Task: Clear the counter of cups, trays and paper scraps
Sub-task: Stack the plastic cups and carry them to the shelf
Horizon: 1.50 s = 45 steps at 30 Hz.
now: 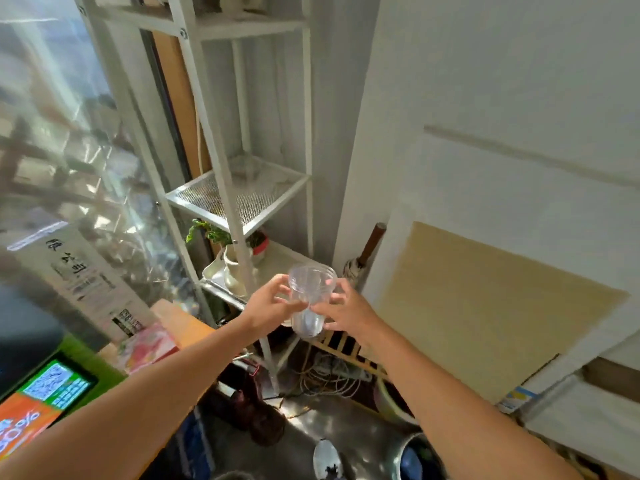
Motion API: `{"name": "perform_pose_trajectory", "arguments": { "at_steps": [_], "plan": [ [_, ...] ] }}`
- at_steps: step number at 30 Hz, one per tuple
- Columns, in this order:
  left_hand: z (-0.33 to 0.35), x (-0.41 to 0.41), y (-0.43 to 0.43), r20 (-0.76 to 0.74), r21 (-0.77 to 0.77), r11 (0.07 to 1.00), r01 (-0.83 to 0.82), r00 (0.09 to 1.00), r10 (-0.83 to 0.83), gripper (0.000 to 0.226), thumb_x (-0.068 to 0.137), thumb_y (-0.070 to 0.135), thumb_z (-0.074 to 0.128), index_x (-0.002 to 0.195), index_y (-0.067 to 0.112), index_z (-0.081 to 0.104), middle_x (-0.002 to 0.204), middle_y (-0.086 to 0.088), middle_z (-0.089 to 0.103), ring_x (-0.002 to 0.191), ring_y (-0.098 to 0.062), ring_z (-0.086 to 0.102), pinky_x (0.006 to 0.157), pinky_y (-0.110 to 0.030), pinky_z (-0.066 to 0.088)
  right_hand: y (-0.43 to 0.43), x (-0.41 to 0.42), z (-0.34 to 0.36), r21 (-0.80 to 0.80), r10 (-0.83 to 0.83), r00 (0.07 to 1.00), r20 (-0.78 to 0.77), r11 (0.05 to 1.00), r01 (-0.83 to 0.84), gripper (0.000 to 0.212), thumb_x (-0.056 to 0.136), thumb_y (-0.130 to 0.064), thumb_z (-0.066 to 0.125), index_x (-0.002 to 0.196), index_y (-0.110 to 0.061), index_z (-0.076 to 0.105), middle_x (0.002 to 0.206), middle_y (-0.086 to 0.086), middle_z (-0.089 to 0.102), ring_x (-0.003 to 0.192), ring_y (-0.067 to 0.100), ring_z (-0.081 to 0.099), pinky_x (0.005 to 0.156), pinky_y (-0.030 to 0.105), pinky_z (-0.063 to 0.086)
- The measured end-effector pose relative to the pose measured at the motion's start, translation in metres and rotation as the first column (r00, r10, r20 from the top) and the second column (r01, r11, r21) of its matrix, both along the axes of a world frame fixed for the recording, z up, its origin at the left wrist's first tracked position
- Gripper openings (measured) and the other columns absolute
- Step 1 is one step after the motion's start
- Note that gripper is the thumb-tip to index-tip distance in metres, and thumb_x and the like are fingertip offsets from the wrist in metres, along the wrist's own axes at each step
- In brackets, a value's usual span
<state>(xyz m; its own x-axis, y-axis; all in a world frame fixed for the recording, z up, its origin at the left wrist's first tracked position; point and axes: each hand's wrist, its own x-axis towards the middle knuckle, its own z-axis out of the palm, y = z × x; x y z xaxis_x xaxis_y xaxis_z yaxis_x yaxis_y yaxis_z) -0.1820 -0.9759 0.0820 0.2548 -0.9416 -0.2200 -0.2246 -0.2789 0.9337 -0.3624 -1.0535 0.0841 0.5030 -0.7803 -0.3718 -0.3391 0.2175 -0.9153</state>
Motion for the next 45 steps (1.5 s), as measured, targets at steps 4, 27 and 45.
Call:
{"name": "perform_pose_trajectory", "arguments": {
  "at_steps": [4, 27, 45],
  "plan": [
    [-0.007, -0.007, -0.065, -0.025, 0.043, 0.997, -0.062, 0.998, 0.063, 0.068, 0.059, 0.044, 0.081, 0.119, 0.023, 0.057, 0.112, -0.007, 0.065, 0.104, -0.026, 0.068, 0.095, -0.051, 0.054, -0.079, 0.000, -0.007, 0.011, 0.070, 0.995, -0.065, 0.998, -0.069, 0.069, 0.076, -0.023, 0.083, 0.133, -0.024, 0.044, 0.131, 0.007, 0.059, 0.114, 0.025, 0.062, 0.082, 0.038, 0.062],
    [-0.165, 0.040, -0.177, 0.041, 0.159, 0.829, -0.537, 0.842, 0.537, 0.076, 0.075, 0.032, 0.084, 0.139, 0.022, 0.045, 0.114, 0.007, 0.063, 0.093, -0.012, 0.070, 0.078, -0.021, 0.056, -0.218, 0.130, -0.174, 0.063, 0.349, 0.886, -0.306, 0.936, -0.347, 0.082, 0.075, -0.021, 0.081, 0.144, -0.032, 0.037, 0.118, -0.005, 0.050, 0.099, 0.016, 0.066, 0.086, 0.040, 0.059],
    [-0.191, 0.041, -0.166, 0.141, 0.144, 0.844, -0.517, 0.855, 0.500, 0.076, 0.082, 0.006, 0.069, 0.150, 0.020, 0.038, 0.135, 0.007, 0.058, 0.115, 0.003, 0.051, 0.088, -0.001, 0.042, -0.212, 0.126, -0.205, 0.133, 0.380, 0.884, -0.274, 0.925, -0.356, 0.084, 0.085, -0.007, 0.072, 0.154, -0.022, 0.026, 0.148, 0.006, 0.043, 0.124, 0.023, 0.058, 0.073, 0.011, 0.046]
  ]
}}
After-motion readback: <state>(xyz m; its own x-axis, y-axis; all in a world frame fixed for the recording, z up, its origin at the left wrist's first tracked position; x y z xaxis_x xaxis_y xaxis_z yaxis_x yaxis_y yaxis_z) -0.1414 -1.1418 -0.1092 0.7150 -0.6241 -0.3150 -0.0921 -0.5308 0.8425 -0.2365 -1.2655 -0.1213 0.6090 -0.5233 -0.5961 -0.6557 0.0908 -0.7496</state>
